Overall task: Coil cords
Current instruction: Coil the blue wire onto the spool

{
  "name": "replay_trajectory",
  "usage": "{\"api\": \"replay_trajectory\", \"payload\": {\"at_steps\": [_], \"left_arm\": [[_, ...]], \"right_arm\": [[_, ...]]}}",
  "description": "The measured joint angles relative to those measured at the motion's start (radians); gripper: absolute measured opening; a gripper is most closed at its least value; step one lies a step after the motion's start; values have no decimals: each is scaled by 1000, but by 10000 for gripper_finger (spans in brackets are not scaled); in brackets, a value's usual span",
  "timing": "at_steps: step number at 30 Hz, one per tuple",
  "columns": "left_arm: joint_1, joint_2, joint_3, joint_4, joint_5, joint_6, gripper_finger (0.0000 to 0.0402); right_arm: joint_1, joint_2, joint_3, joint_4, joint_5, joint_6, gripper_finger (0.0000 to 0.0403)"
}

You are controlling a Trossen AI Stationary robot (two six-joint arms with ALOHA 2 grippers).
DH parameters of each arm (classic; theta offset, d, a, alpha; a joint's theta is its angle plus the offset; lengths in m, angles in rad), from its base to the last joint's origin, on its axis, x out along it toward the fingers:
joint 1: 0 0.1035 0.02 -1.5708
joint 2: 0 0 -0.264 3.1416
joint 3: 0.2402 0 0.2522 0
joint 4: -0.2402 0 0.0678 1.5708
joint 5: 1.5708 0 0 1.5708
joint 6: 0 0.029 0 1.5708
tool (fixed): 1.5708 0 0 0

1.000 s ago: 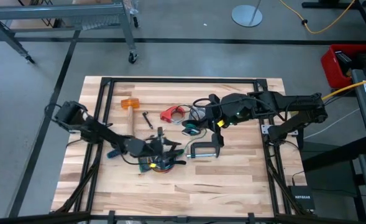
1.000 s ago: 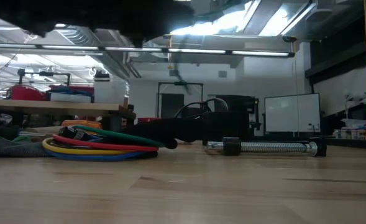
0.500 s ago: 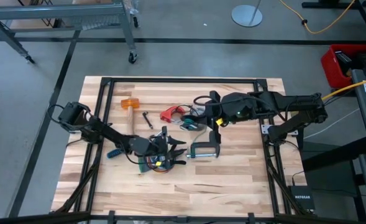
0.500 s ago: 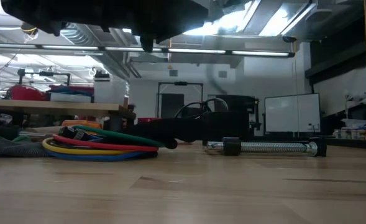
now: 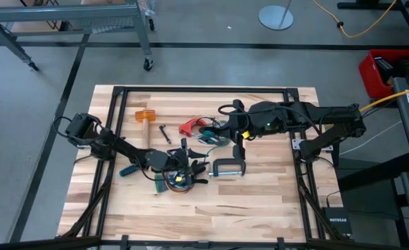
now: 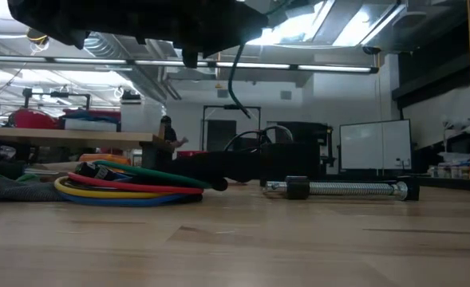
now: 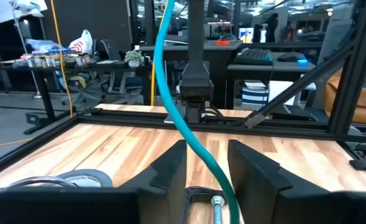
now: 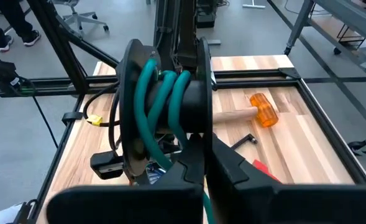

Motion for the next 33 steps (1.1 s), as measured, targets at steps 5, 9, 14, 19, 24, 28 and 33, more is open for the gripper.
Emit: {"api": "replay_trajectory", "payload": {"at_steps": [5, 9, 14, 19, 24, 28, 33], "left_arm": [[-2, 0, 0, -1, 0, -4, 44], [-2, 0, 0, 0, -18, -39, 9], [-2, 0, 0, -18, -80, -52, 4], [-4, 0, 0, -42, -84, -71, 3], [-4, -5, 0, -90, -106, -80, 2], [2, -5, 0, -84, -117, -86, 2], [9, -38, 0, -82, -117, -110, 1]], "right_arm": [[0, 0, 0, -8, -4, 0, 2], [0, 0, 0, -77, -11, 7, 2], [0, 0, 0, -247, -11, 53, 2], [0, 0, 0, -403, -11, 85, 2], [1, 0, -1, -546, -73, 87, 2], [1, 0, -1, -618, -93, 123, 2], [1, 0, -1, -642, -92, 144, 2]]}}
